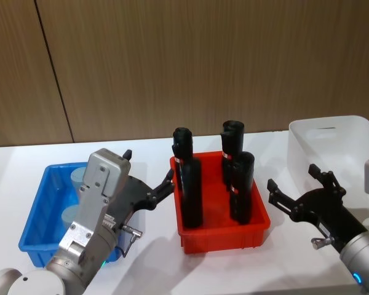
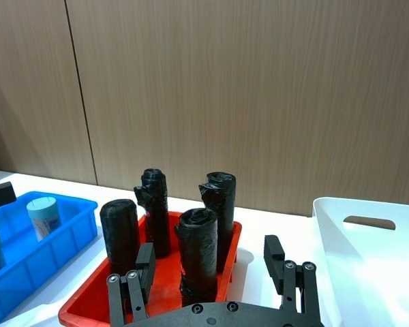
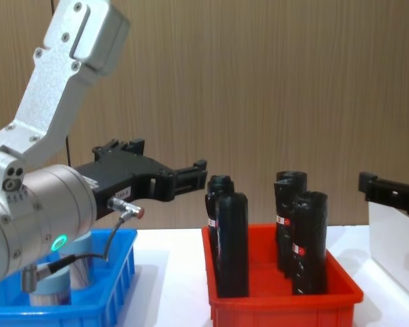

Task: Pick the cotton swabs from the blue box and place them into the white box.

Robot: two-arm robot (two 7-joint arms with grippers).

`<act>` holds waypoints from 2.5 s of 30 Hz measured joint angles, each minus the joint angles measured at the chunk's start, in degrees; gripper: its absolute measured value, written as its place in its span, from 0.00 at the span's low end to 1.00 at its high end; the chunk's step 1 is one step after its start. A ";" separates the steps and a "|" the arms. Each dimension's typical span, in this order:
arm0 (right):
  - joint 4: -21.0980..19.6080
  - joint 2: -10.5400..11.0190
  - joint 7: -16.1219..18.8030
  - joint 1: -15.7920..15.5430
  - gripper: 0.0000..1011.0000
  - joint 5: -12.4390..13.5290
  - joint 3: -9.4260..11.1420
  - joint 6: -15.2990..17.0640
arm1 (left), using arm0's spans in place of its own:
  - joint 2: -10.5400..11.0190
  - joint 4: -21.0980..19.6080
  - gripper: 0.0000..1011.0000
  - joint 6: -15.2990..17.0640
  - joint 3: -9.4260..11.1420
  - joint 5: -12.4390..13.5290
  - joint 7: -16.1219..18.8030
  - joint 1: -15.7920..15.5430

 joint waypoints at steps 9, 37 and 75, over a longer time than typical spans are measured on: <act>0.00 0.00 0.00 0.00 0.99 0.00 0.00 0.00 | 0.00 0.00 0.99 0.00 0.00 0.00 0.00 0.00; 0.00 0.00 0.00 0.00 0.99 0.00 0.00 0.00 | 0.00 0.00 0.99 0.00 0.00 0.00 0.00 0.00; 0.00 0.00 0.00 0.00 0.99 0.00 0.00 0.00 | 0.00 0.00 0.99 0.00 0.00 0.00 0.00 0.00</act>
